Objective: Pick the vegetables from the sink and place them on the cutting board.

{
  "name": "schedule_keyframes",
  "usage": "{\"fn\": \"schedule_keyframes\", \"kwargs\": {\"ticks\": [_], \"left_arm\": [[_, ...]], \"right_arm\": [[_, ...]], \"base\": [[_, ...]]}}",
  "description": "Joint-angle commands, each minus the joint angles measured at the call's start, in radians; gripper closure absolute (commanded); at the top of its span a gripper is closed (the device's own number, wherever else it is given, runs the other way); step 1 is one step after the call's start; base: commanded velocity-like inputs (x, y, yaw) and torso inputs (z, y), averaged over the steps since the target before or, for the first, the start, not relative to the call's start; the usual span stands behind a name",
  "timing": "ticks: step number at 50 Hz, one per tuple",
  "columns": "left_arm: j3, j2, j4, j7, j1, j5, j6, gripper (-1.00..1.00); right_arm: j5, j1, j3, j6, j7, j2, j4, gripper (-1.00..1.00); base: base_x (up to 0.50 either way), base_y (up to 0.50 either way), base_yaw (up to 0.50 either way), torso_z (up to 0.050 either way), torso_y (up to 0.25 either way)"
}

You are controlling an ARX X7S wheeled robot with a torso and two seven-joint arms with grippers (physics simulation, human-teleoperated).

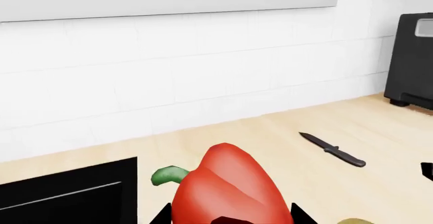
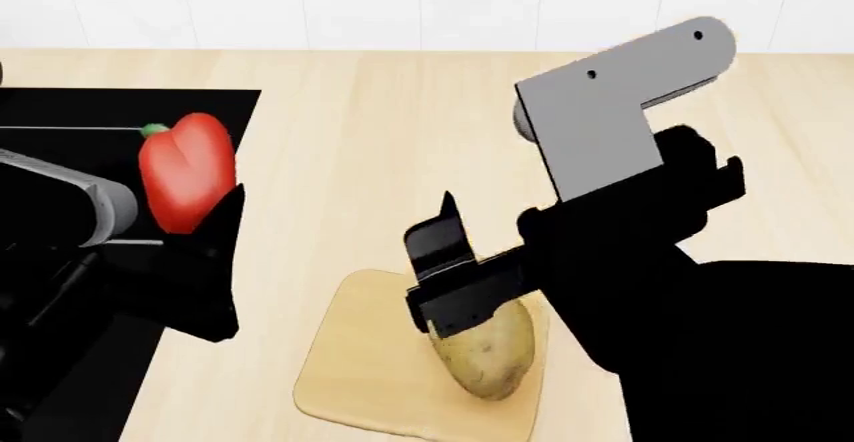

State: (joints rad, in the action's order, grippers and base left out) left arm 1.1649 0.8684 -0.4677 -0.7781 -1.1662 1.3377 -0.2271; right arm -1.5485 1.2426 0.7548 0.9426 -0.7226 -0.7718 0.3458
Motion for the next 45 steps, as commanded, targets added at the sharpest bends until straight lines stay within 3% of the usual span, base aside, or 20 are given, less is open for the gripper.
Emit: {"fn": "schedule_keyframes", "kwargs": {"ticks": [1, 16, 45], "left_arm": [[0.018, -0.051, 0.018, 0.027, -0.021, 0.013, -0.025, 1.00], [0.062, -0.151, 0.087, 0.109, -0.019, 0.032, -0.066, 1.00], [0.138, -0.232, 0.155, 0.160, 0.002, 0.000, -0.132, 1.00]], "right_arm": [[-0.045, 0.043, -0.141, -0.114, -0.098, -0.051, 0.043, -1.00], [0.021, 0.014, -0.167, -0.177, -0.137, -0.053, 0.060, -1.00], [0.052, -0.023, -0.143, -0.185, -0.107, -0.039, 0.048, -1.00]], "base": [[0.00, 0.00, 0.00, 0.000, 0.000], [0.00, 0.00, 0.00, 0.000, 0.000], [0.00, 0.00, 0.00, 0.001, 0.000]]}}
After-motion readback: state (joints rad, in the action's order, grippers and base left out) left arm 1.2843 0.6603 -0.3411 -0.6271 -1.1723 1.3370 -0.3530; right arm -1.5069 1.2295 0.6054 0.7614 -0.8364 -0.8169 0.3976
